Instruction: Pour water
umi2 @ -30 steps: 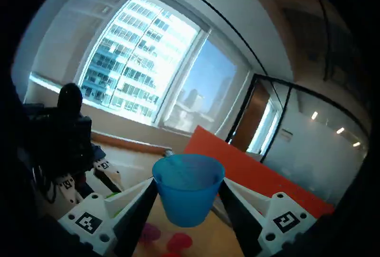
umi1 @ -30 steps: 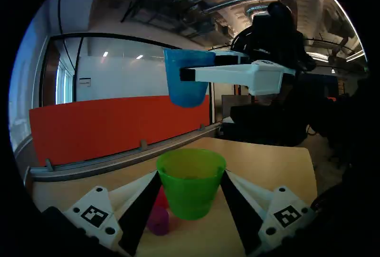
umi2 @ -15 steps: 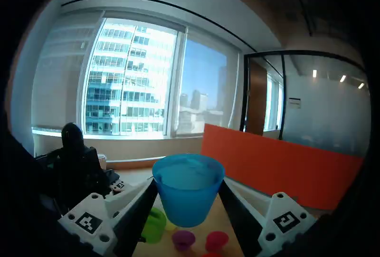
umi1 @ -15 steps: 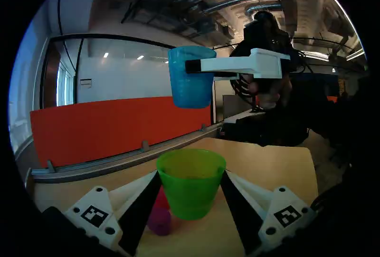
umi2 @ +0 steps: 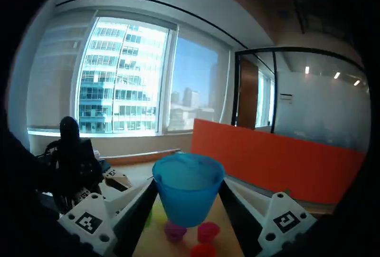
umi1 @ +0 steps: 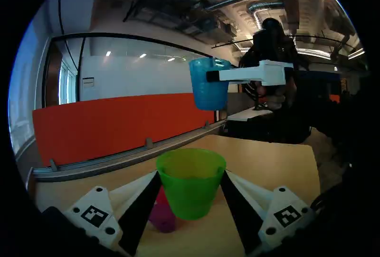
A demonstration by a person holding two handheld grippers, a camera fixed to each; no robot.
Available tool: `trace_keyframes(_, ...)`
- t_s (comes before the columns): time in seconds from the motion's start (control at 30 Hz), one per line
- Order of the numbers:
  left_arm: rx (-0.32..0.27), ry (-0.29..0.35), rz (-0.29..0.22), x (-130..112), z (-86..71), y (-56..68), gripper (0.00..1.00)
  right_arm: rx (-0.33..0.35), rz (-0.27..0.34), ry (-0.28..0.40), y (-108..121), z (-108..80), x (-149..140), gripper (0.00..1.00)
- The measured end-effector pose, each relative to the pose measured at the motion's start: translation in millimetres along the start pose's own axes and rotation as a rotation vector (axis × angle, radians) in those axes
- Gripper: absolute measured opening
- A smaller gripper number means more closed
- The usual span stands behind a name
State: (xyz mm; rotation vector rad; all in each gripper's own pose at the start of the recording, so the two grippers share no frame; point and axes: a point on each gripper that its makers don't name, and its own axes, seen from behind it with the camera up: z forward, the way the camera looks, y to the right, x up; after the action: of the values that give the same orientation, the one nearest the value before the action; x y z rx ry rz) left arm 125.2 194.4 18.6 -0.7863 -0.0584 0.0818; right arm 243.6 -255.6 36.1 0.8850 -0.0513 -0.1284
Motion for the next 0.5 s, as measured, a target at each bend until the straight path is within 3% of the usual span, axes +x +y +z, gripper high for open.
trace_keyframes(0.5,0.033,-0.025,0.004,-7.6,-8.1,-14.3,0.85,-0.089,-0.015,-0.020,36.7,-45.7,-27.4,0.88)
